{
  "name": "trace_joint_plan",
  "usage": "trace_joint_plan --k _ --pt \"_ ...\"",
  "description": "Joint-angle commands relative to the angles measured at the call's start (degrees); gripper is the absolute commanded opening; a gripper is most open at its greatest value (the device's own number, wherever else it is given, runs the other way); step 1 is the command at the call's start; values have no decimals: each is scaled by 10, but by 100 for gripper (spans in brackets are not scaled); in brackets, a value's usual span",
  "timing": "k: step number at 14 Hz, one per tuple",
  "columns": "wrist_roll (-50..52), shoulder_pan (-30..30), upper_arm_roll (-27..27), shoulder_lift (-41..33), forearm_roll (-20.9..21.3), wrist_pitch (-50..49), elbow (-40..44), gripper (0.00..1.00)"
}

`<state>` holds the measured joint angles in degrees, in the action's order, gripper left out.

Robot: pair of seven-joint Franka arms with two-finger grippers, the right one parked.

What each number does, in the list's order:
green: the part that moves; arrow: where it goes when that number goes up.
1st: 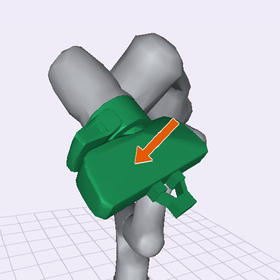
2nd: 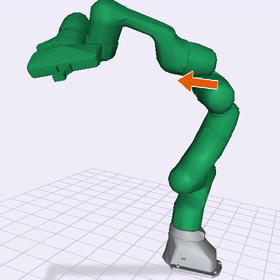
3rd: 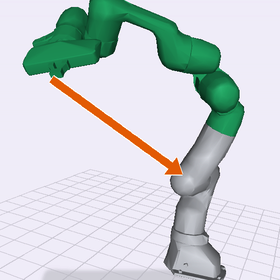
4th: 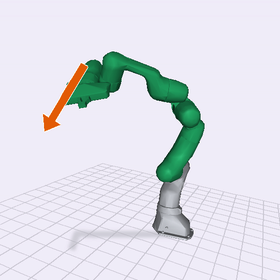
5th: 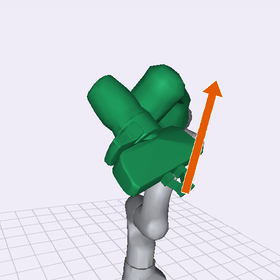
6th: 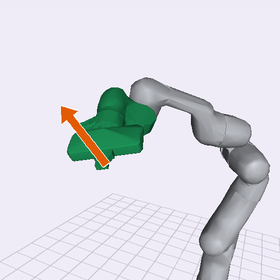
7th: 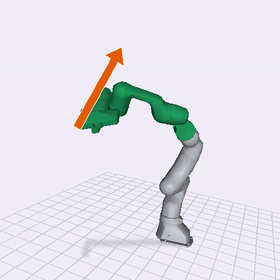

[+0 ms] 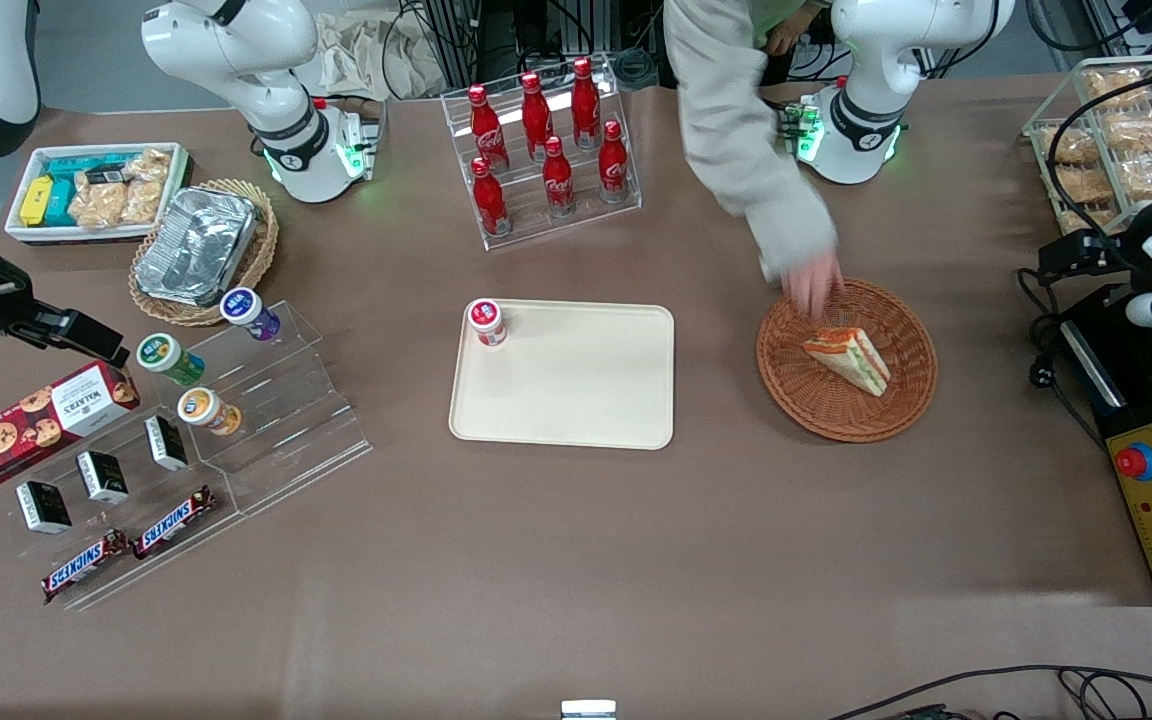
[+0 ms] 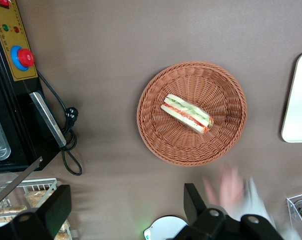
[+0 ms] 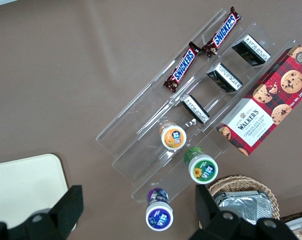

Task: Place sandwich from basket to tray
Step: 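Move the left gripper over the wrapped sandwich in the wicker basket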

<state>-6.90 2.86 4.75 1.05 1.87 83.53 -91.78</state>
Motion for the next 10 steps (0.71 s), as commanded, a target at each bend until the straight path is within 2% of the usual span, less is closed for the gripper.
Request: trace_joint_plan --k 1,4,5,7,10 --pt "-1 5 3 0 -5 -13 11 100" --pt "6 7 4 2 -4 -14 8 100" --pt "36 7 4 -4 -3 -19 -12 100" --pt "114 7 -3 -36 -6 13 -101 100" --pt "168 7 -13 -121 -22 170 -284 100"
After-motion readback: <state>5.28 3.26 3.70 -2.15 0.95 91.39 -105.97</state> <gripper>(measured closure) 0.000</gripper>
